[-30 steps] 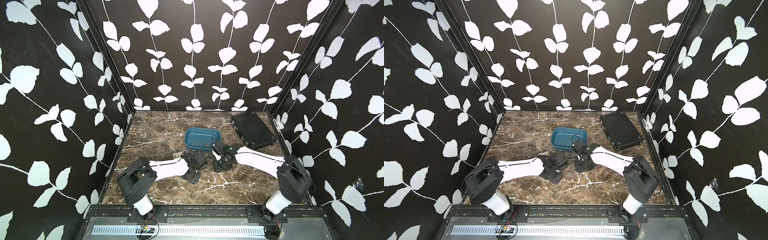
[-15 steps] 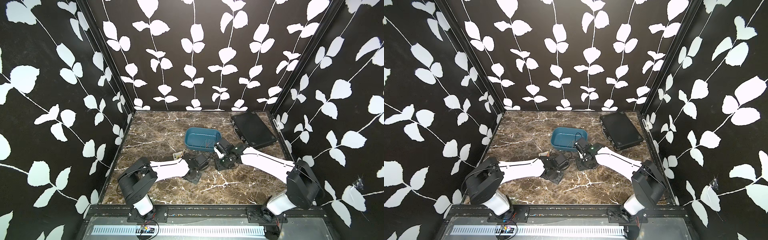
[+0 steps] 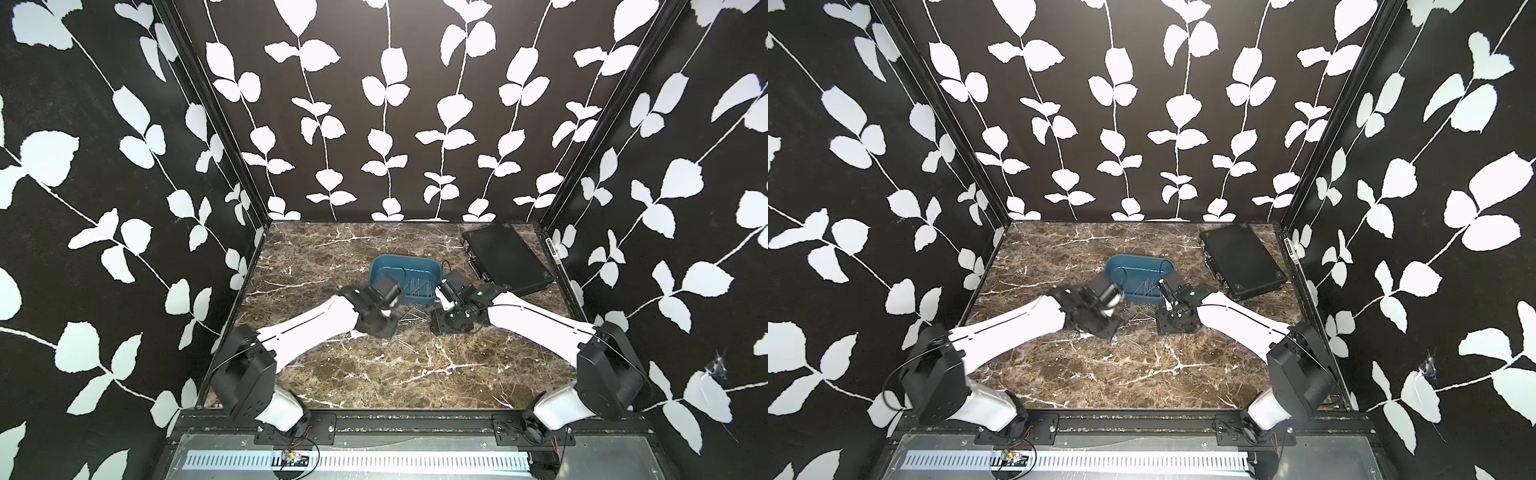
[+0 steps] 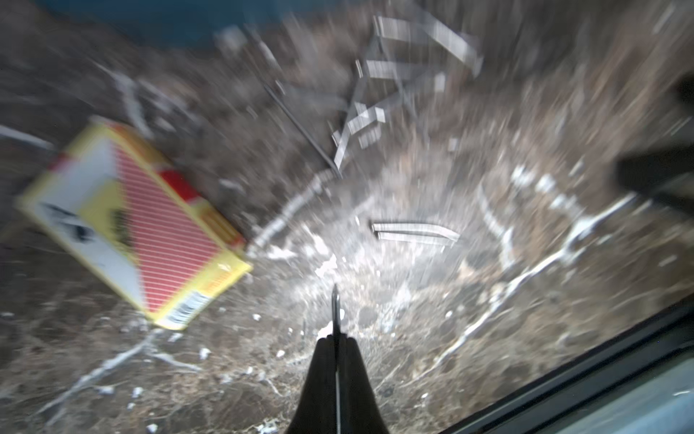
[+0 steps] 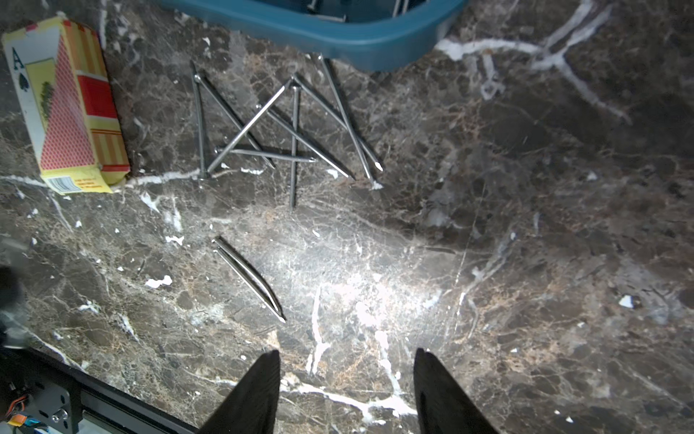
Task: Put the nails on the desktop into the storage box
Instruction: Place the nail in the storage box.
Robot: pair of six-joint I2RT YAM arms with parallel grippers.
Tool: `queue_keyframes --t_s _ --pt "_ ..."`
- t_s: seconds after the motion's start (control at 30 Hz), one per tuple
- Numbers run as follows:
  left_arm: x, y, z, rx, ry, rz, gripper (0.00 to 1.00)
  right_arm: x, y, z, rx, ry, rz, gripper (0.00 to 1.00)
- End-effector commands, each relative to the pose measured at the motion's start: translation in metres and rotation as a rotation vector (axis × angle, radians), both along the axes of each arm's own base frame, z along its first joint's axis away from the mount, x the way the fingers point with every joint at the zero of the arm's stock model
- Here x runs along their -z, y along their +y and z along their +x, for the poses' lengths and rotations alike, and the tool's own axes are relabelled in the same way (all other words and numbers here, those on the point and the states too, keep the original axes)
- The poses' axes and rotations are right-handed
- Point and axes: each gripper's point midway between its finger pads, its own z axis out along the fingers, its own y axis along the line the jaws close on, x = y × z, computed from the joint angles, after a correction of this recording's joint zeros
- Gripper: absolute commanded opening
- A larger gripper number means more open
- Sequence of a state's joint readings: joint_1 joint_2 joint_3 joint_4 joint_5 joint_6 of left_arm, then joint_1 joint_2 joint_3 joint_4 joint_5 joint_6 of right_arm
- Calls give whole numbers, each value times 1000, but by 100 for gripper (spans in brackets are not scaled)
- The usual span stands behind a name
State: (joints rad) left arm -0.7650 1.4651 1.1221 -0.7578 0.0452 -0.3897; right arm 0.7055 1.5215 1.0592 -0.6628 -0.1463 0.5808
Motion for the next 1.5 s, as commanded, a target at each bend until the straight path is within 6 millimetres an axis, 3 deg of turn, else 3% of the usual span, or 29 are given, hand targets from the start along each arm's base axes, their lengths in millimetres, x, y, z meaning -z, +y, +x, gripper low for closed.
queue_keyframes --t_s 0.0,0.2,0.33,0.7,0.9,1.2,1.3,1.47 --pt "-27 -10 18 -20 -7 -96 0 -7 4 7 9 -17 16 60" --pt "-47 -34 76 -20 -44 -144 0 -15 4 14 0 -34 -7 60" --pt "-45 -52 112 -15 -47 -160 0 -21 3 18 10 -47 -2 60" --pt "-6 -68 177 -103 11 -245 0 -23 -12 20 27 -39 -46 61" --pt "22 -73 185 -96 54 -230 0 -23 -7 23 -11 -28 -56 61" --pt "53 -75 177 -96 130 -230 0 -18 8 27 -88 -19 -66 61" --pt "56 -72 173 -103 151 -227 7 -11 17 22 -132 -12 -73 61" --pt "41 -69 167 -108 135 -245 22 -1 26 14 -149 1 -64 61"
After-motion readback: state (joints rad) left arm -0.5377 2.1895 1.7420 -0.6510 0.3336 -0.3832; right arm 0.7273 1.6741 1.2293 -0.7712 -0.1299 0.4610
